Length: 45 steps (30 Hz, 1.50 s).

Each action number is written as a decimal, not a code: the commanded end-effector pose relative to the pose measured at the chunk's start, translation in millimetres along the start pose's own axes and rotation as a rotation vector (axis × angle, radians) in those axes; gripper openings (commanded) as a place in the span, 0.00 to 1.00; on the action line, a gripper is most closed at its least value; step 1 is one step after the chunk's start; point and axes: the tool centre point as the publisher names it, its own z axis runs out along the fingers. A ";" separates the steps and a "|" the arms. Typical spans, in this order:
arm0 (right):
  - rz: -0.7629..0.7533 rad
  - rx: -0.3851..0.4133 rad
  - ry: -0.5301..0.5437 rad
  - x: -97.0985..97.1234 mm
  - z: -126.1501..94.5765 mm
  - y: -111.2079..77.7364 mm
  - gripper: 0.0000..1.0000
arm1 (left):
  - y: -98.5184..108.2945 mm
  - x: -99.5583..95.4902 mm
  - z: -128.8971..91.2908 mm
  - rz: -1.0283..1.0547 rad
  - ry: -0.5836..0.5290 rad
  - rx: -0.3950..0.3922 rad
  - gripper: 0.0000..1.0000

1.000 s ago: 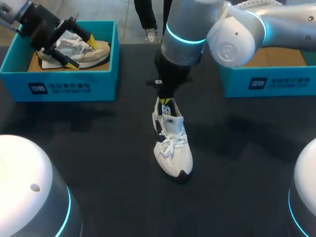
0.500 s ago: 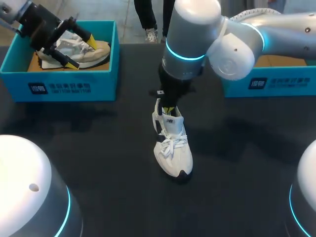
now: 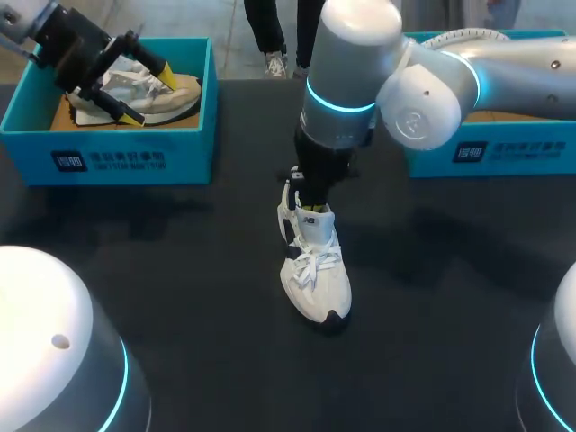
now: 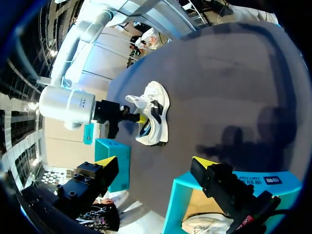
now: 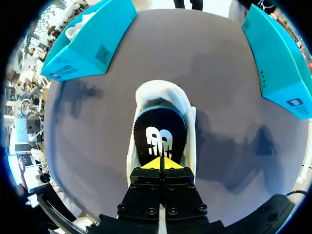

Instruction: Take the shoe out of the shoebox, open the shoe tongue, remove and reinsert the insole, then place the shoe into the shoebox

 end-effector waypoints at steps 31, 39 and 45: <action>-0.014 -0.014 -0.053 16.4 3.6 16.3 0.00 | 0.0 -0.3 -0.3 0.000 0.004 -0.001 1.00; -0.012 -0.041 -0.047 11.9 13.6 28.5 0.00 | 0.0 -0.3 -0.3 0.000 0.004 -0.001 1.00; 0.003 -0.046 -0.051 8.7 31.1 34.8 0.00 | 0.0 -0.3 -0.3 0.000 0.004 -0.001 1.00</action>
